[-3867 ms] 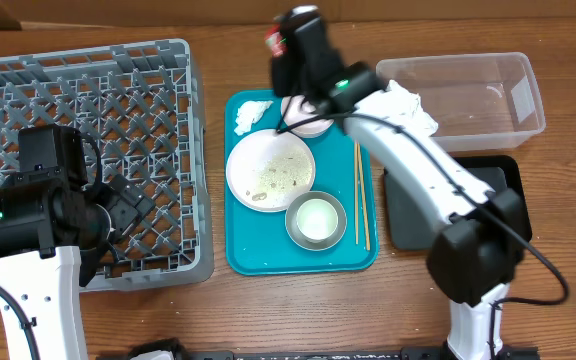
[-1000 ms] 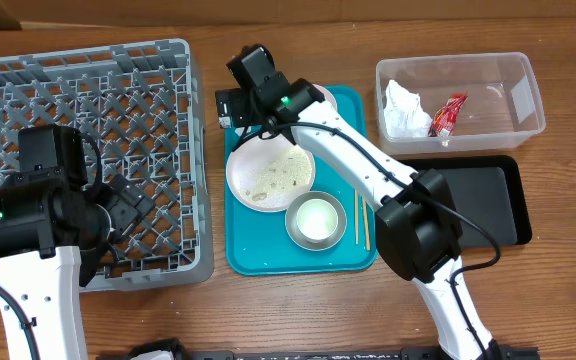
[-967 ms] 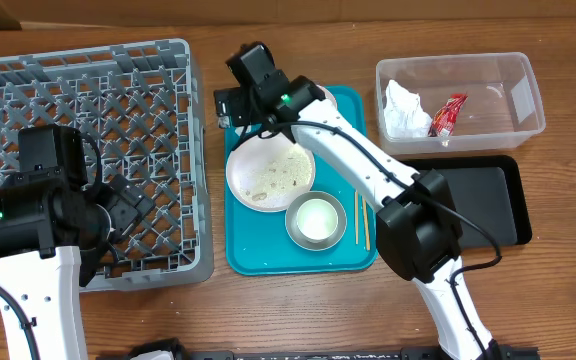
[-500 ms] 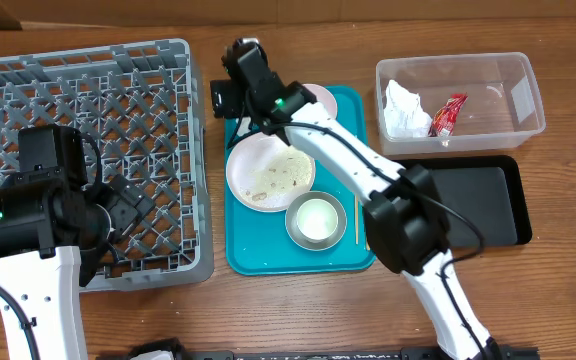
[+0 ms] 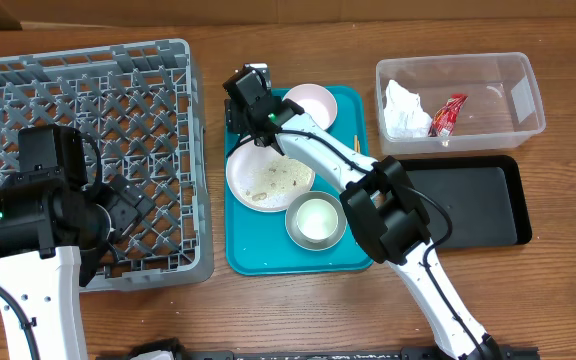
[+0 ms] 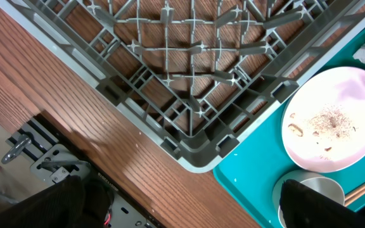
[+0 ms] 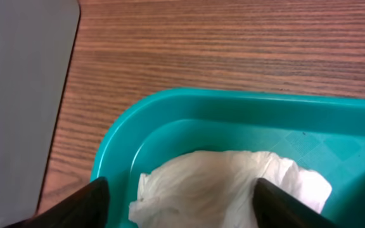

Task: Sort waste into correct bins and load items into the dishwasher
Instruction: 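Move the right gripper back to the tray and grasp the remaining tissue, then carry the tissue to the clear bin and drop it in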

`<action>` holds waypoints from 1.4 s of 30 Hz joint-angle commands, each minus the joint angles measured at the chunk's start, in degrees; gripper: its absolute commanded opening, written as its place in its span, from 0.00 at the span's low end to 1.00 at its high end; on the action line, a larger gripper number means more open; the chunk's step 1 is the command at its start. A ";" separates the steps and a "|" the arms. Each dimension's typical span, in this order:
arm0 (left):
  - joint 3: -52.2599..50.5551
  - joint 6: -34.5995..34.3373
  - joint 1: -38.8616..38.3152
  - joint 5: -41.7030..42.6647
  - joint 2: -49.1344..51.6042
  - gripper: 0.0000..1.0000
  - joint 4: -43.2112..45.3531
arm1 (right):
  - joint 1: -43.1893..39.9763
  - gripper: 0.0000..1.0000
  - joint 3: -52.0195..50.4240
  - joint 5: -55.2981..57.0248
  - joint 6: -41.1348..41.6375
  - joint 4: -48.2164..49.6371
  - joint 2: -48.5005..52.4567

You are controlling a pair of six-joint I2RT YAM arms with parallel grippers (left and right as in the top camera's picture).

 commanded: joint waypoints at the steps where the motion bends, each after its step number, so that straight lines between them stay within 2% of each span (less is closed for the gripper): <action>1: -0.24 -0.57 0.35 0.39 -0.44 1.00 0.02 | 0.48 0.67 0.68 1.42 0.50 0.35 0.76; 7: -0.24 -0.57 0.35 0.39 -0.44 1.00 0.02 | 0.68 0.51 0.68 2.45 0.50 0.55 1.86; 14: -0.24 -0.59 0.35 0.39 -0.44 1.00 0.02 | 1.07 0.20 1.66 3.54 0.52 0.59 1.84; 18: -0.24 -0.59 0.35 0.39 -0.44 1.00 0.02 | 1.05 0.04 6.49 3.54 0.52 -3.78 1.51; 24: -0.24 -0.59 0.35 0.39 -0.44 1.00 0.02 | 0.44 0.04 15.67 3.58 0.92 -14.84 -2.51; 30: -0.24 -0.57 0.35 0.39 -0.44 1.00 0.02 | -2.86 0.04 19.23 5.73 2.01 -25.29 -9.84; 35: -0.24 -0.59 0.35 0.39 -0.44 1.00 0.02 | -9.57 0.04 19.23 12.44 7.41 -35.87 -14.21; 42: -0.24 -0.59 0.35 0.39 -0.44 1.00 0.02 | -22.73 0.04 19.04 11.43 14.86 -48.70 -14.97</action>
